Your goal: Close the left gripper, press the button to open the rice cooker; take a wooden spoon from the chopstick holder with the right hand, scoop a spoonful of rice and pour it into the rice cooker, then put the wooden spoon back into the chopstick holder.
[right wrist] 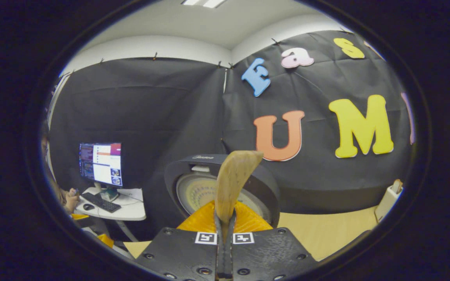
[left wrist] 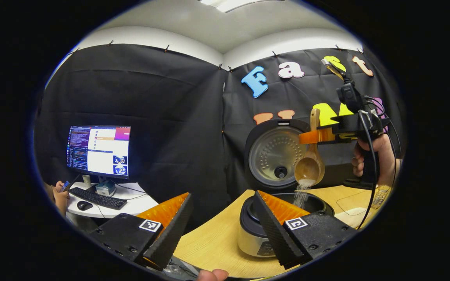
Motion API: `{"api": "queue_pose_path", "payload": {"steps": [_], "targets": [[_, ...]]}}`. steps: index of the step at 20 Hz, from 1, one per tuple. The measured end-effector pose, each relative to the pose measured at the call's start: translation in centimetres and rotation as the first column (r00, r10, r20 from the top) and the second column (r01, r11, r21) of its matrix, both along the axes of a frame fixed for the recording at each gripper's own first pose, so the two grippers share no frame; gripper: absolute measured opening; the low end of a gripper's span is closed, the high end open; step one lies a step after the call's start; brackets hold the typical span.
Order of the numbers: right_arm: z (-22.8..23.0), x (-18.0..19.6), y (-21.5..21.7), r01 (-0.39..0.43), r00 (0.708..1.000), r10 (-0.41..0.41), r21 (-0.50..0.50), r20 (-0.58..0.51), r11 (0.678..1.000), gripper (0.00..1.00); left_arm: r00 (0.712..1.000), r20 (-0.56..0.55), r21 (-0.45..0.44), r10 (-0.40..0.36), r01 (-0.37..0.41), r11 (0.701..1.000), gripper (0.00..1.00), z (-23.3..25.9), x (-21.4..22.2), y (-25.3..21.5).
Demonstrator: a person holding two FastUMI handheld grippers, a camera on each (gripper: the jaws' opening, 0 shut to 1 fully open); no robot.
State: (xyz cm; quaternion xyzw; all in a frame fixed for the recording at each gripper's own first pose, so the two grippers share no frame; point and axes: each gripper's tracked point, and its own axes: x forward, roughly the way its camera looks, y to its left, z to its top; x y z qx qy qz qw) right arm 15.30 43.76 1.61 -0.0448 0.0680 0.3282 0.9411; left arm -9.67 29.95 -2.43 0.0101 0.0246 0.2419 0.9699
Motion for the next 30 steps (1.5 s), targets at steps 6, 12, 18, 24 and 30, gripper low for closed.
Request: {"api": "queue_pose_path", "payload": {"steps": [6, 12, 18, 24, 30], "targets": [[-0.5, -1.2, 2.0, -0.049, 0.983, 0.077, -0.170, 0.165, 0.984, 0.00, 1.000, -0.006, -0.003, 0.021, -0.021, 1.000, 0.99, -0.4, -0.2, 0.5], [0.2, -2.2, 1.9, -0.071, 0.977, 0.100, -0.156, 0.189, 0.985, 0.00, 1.000, 0.023, 0.000, 0.009, -0.009, 1.000, 0.99, 0.4, 0.0, -0.1], [2.2, -2.8, -1.9, -0.066, 0.997, 0.065, 0.018, 0.053, 0.998, 0.00, 0.999, 0.038, 0.002, -0.030, 0.030, 1.000, 0.99, 1.2, 0.7, -2.0], [5.5, -3.7, -12.0, 0.059, 0.998, -0.055, 0.192, -0.025, 0.980, 0.00, 0.994, 0.044, 0.031, -0.098, 0.097, 0.995, 0.99, 2.4, 1.6, -5.4], [6.0, -3.1, -28.2, 0.334, 0.943, -0.319, 0.279, -0.098, 0.900, 0.00, 0.977, 0.055, 0.036, -0.208, 0.206, 0.978, 0.99, 3.1, 3.2, -10.2]]}}
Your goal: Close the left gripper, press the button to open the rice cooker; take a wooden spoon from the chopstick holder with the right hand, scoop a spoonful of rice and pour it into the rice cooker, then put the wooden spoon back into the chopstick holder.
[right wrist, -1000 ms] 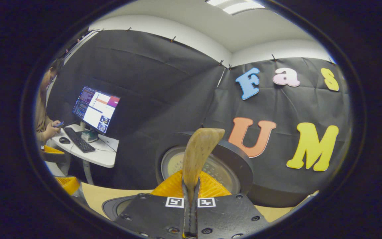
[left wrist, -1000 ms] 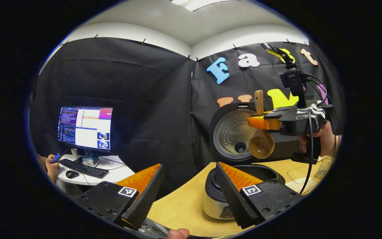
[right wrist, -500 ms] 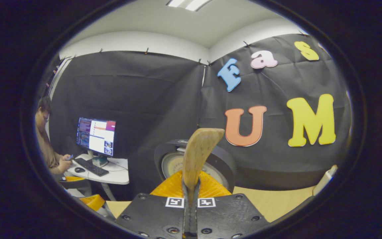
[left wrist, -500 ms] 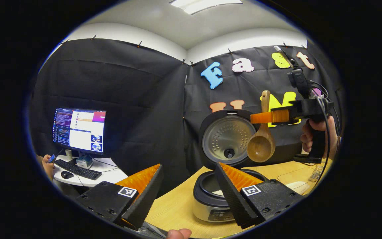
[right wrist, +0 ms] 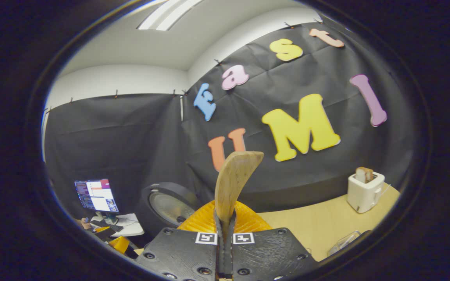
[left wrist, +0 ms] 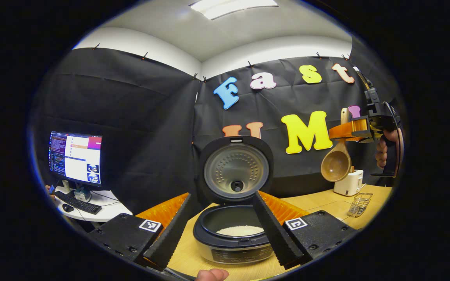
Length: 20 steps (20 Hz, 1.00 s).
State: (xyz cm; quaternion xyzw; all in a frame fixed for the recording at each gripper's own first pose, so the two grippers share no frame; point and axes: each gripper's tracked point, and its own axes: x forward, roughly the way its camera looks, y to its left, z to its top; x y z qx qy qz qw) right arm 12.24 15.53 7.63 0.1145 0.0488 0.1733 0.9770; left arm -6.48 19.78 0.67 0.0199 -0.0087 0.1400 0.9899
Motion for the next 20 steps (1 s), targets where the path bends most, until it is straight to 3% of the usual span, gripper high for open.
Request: {"api": "queue_pose_path", "payload": {"steps": [5, 8, 13, 20], "targets": [[-1.6, 0.9, -14.0, 0.280, 0.960, -0.280, -0.016, 0.001, 0.960, 0.00, 0.999, -0.001, 0.033, -0.033, 0.033, 0.999, 0.99, 0.3, 0.5, -1.7], [-3.5, 1.1, -19.2, 0.380, 0.925, -0.380, -0.038, 0.000, 0.924, 0.00, 1.000, -0.009, 0.029, -0.029, 0.030, 0.999, 0.99, 0.1, 0.7, -1.7], [-7.4, 2.1, -22.6, 0.428, 0.902, -0.430, -0.063, -0.034, 0.902, 0.00, 0.999, -0.017, 0.036, -0.030, 0.031, 0.999, 0.99, 0.1, 0.6, -2.1], [-13.6, 3.9, -23.6, 0.410, 0.904, -0.421, -0.137, -0.070, 0.902, 0.00, 0.999, -0.028, 0.034, -0.025, 0.026, 0.999, 0.99, -0.2, 0.7, -2.0]]}}
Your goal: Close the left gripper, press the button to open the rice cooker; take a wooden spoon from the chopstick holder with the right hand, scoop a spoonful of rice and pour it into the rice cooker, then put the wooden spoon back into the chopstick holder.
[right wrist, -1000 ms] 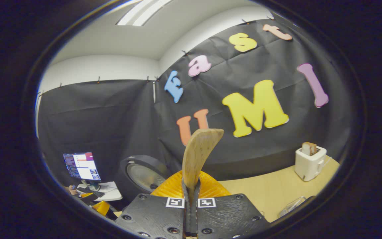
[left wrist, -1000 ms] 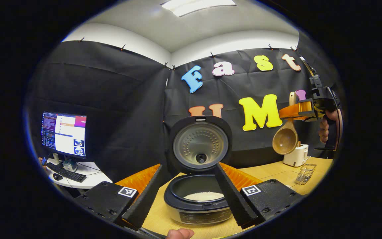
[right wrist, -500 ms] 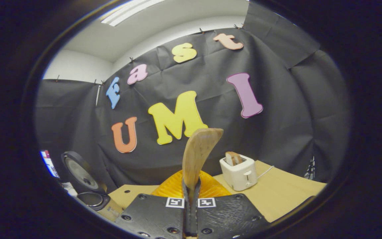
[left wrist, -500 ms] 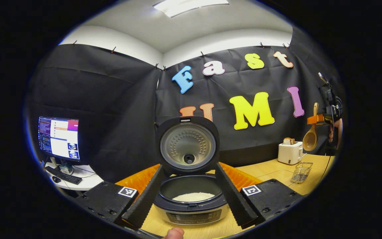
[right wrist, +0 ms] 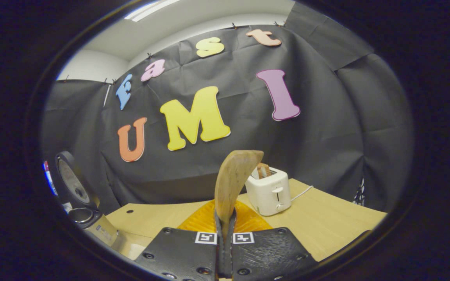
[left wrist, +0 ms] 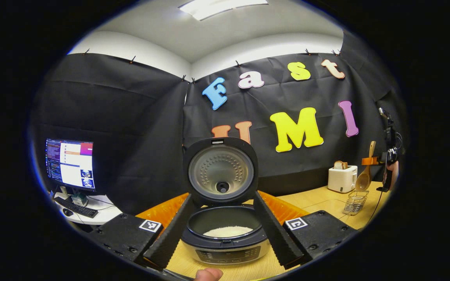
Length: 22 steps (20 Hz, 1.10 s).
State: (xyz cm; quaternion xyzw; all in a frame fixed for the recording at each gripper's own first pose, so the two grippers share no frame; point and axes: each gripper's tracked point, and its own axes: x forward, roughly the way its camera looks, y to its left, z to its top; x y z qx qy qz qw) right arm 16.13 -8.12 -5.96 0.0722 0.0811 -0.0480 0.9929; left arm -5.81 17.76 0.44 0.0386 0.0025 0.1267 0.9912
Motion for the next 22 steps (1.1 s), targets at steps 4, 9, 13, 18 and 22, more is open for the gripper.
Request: {"api": "queue_pose_path", "payload": {"steps": [4, 9, 13, 18, 22], "targets": [[-3.0, 0.4, 0.1, -0.001, 1.000, 0.000, -0.026, -0.029, 1.000, 0.00, 1.000, -0.002, -0.001, 0.001, -0.001, 1.000, 0.99, 0.0, 0.0, 0.2], [-6.2, 0.7, 0.5, -0.003, 0.997, 0.005, 0.017, -0.081, 1.000, 0.00, 0.998, -0.044, -0.032, 0.036, -0.037, 0.999, 0.99, -1.4, 0.1, 1.5], [-7.5, 0.5, 0.5, -0.013, 0.995, 0.013, 0.002, -0.103, 1.000, 0.00, 0.998, -0.040, -0.050, 0.038, -0.040, 0.998, 0.99, -1.1, 0.2, 1.3], [-7.7, 0.2, 0.2, -0.036, 0.994, 0.039, 0.026, -0.098, 0.999, 0.05, 1.000, -0.023, -0.054, 0.021, -0.022, 0.998, 0.99, -0.4, 0.2, 0.3], [-6.1, -0.2, 0.0, -0.063, 0.996, 0.064, 0.018, -0.061, 0.998, 0.22, 1.000, -0.006, -0.048, 0.015, -0.016, 0.999, 0.99, 0.3, 0.1, -0.4]]}}
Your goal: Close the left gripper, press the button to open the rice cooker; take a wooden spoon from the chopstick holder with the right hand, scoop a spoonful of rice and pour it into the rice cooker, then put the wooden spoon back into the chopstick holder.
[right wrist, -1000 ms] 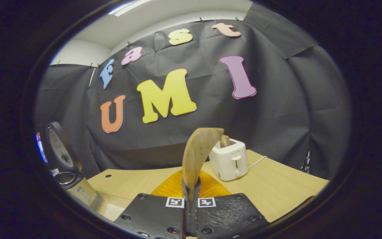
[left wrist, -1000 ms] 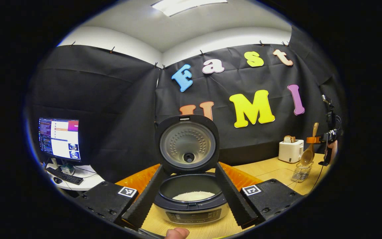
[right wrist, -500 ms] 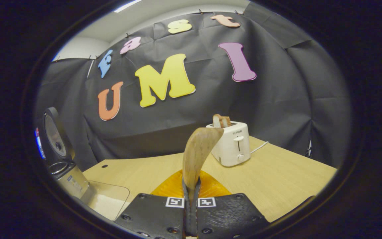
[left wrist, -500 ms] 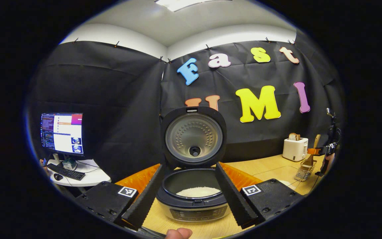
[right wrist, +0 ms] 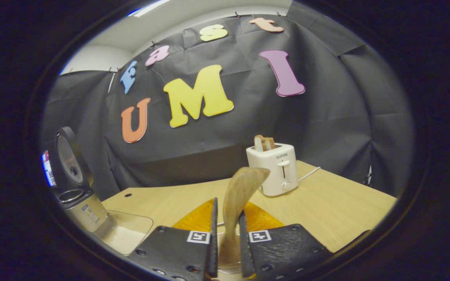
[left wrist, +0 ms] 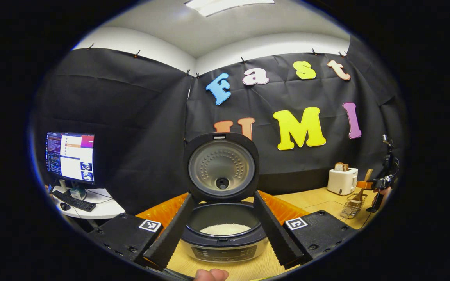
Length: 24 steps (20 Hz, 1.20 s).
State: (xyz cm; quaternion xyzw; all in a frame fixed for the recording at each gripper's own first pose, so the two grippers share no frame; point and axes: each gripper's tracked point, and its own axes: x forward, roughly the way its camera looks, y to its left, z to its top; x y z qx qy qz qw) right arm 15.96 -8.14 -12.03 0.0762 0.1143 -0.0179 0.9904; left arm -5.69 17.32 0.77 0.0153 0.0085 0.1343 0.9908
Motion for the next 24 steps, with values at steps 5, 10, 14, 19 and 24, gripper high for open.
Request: {"api": "queue_pose_path", "payload": {"steps": [5, 10, 14, 19, 24], "targets": [[0.8, -0.4, -2.0, 0.021, 1.000, -0.022, 0.029, 0.013, 0.999, 0.69, 0.999, 0.011, -0.037, -0.052, 0.053, 0.998, 0.99, 0.5, 0.2, -2.7], [2.7, -0.8, -5.1, 0.067, 0.997, -0.071, 0.084, 0.040, 0.994, 0.82, 0.993, 0.049, -0.056, -0.111, 0.114, 0.992, 0.99, 1.9, 0.1, -5.9], [6.0, -1.5, -7.5, 0.088, 0.990, -0.101, 0.133, 0.100, 0.987, 0.90, 0.993, 0.044, -0.063, -0.108, 0.110, 0.992, 0.99, 2.0, 0.2, -6.5], [9.7, -3.6, -8.0, 0.076, 0.983, -0.087, 0.073, 0.161, 0.994, 0.90, 0.997, 0.006, -0.010, -0.077, 0.077, 0.997, 0.99, 4.3, 1.8, -4.9], [14.6, -7.4, -6.2, 0.059, 0.959, -0.029, -0.095, 0.283, 0.994, 0.84, 0.994, -0.009, 0.004, -0.107, 0.108, 0.994, 0.99, 9.0, 5.8, -3.6]]}}
